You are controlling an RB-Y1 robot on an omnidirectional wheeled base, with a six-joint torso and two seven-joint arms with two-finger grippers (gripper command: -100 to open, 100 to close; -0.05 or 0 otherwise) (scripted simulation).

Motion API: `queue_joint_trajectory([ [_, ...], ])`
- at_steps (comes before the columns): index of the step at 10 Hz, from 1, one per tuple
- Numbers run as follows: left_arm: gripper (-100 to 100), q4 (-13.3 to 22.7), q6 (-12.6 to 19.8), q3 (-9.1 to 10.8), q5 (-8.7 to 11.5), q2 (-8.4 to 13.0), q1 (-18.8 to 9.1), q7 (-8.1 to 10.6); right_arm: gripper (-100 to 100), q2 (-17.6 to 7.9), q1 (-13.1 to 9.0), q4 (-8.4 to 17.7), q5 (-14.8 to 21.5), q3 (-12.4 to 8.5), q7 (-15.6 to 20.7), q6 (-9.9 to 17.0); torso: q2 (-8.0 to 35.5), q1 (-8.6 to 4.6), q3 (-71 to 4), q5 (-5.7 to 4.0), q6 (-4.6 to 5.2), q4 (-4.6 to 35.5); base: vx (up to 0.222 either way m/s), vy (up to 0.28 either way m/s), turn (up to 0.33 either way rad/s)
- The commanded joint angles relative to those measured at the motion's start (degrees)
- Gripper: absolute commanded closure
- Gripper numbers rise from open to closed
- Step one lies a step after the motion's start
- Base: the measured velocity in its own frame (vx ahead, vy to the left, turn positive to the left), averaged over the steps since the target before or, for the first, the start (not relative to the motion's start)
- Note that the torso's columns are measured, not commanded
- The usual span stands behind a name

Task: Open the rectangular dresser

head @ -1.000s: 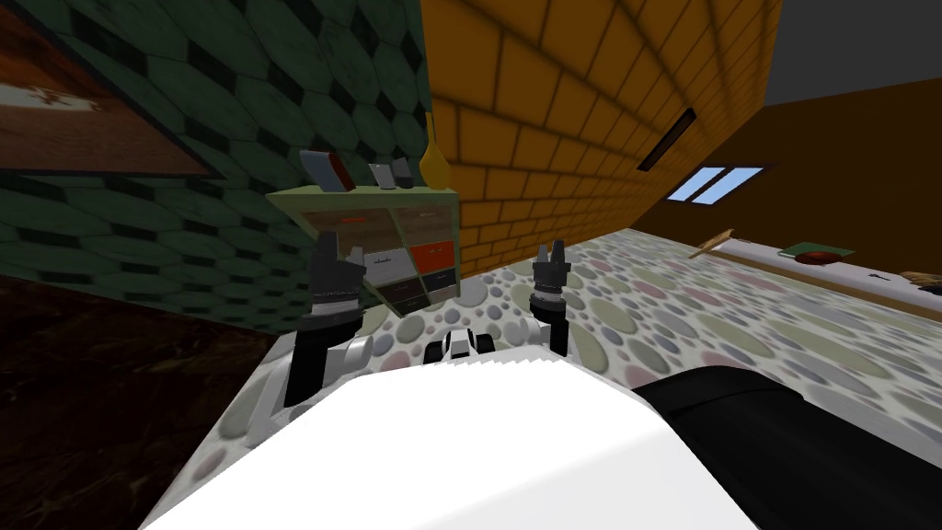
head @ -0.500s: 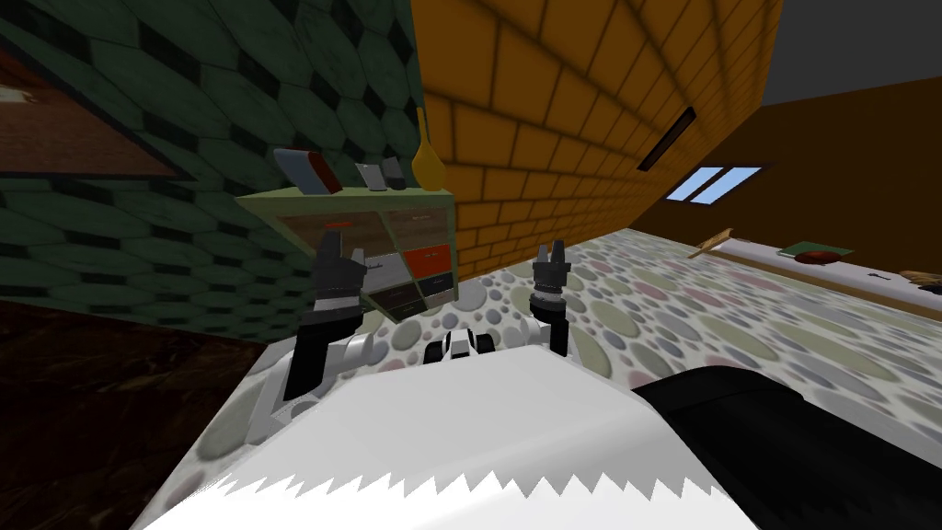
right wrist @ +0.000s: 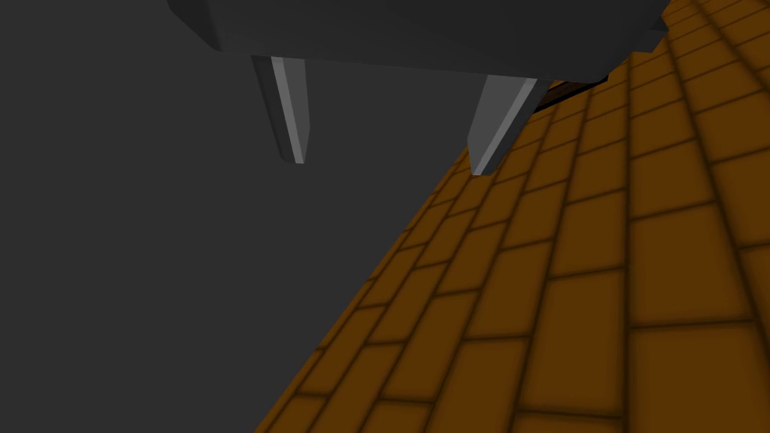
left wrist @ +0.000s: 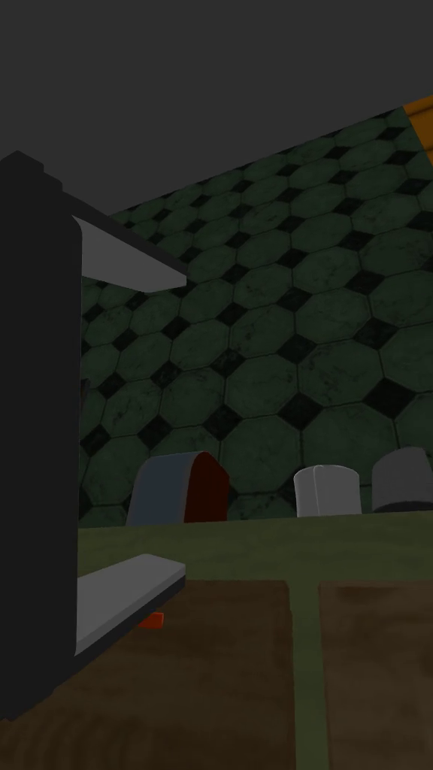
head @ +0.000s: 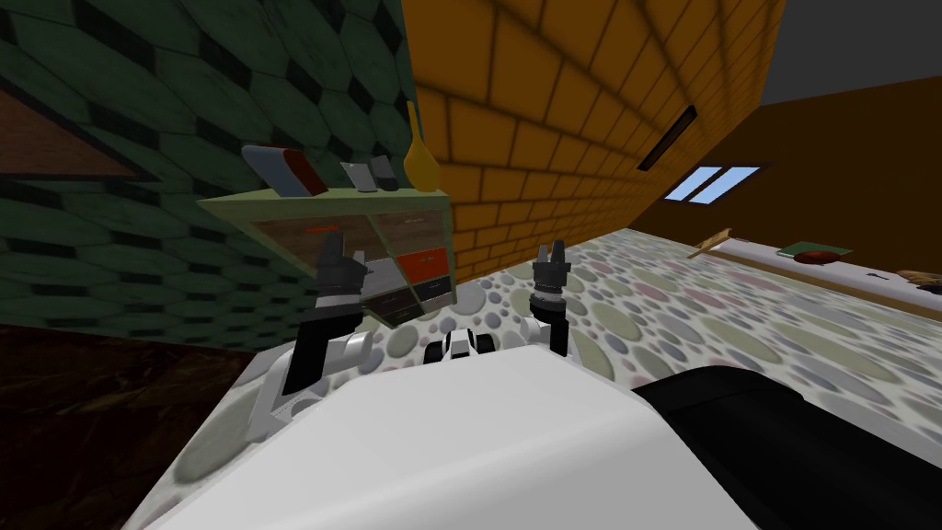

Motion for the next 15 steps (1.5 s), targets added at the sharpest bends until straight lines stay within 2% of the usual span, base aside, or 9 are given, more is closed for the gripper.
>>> queue_joint_trajectory([
  [1,-100,-0.2,2.8,0.09,-0.1,0.1,-0.5,-0.19,0,0.0,0.0,0.0,0.0,0.0,0.0,0.0,0.0,-0.02,0.0,0.0,0.0,0.0,0.101,-0.041,-0.013],
  [7,-100,-0.6,9.6,0.64,-0.1,0.7,-1.8,-0.43,0,0.0,0.0,0.0,0.0,0.0,0.0,0.0,-0.1,-0.01,0.0,0.0,0.0,0.0,0.092,-0.041,-0.017],
  [15,-100,-0.8,20.2,1.5,-0.1,2.1,-3.8,-0.81,0,0.0,0.0,0.0,0.0,0.0,0.0,0.0,0.0,-0.01,0.0,-0.01,0.0,0.0,0.113,-0.048,-0.02],
])
